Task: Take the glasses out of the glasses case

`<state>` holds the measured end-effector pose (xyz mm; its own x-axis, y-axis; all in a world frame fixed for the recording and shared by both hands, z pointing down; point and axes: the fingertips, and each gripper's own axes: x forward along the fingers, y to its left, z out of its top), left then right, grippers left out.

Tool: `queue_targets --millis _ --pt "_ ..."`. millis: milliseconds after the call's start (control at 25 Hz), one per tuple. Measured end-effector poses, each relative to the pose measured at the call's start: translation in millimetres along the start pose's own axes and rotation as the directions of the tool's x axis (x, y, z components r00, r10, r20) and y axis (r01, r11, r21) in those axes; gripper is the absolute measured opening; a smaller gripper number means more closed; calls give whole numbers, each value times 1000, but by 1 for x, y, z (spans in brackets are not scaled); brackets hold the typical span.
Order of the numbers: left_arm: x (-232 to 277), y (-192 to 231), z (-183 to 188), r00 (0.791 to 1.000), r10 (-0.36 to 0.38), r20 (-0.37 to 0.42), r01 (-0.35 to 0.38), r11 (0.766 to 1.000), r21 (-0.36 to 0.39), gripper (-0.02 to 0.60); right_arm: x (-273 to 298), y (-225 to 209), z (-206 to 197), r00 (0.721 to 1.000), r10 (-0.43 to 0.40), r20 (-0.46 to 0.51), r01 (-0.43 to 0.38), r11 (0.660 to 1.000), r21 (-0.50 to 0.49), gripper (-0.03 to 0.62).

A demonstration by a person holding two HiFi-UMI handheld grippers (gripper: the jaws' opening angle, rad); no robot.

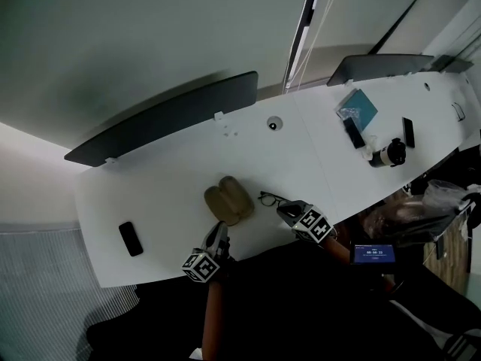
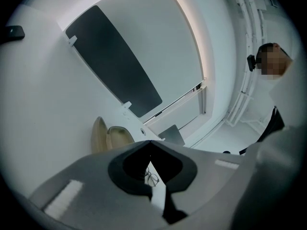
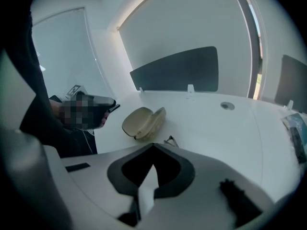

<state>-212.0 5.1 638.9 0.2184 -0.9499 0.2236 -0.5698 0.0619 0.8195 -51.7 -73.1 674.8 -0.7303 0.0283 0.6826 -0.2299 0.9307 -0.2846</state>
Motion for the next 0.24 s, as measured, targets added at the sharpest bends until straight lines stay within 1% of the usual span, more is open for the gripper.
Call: queue_targets --millis 120,240 --pt "4 0 -2 1000 -5 -3 5 1000 -13 -11 0 -2 2 1000 -8 -2 8 1000 -11 8" --pt "9 -2 -8 1000 -11 -23 11 1000 -18 -11 -3 -6 2 1000 -22 -2 22 1000 -9 8"
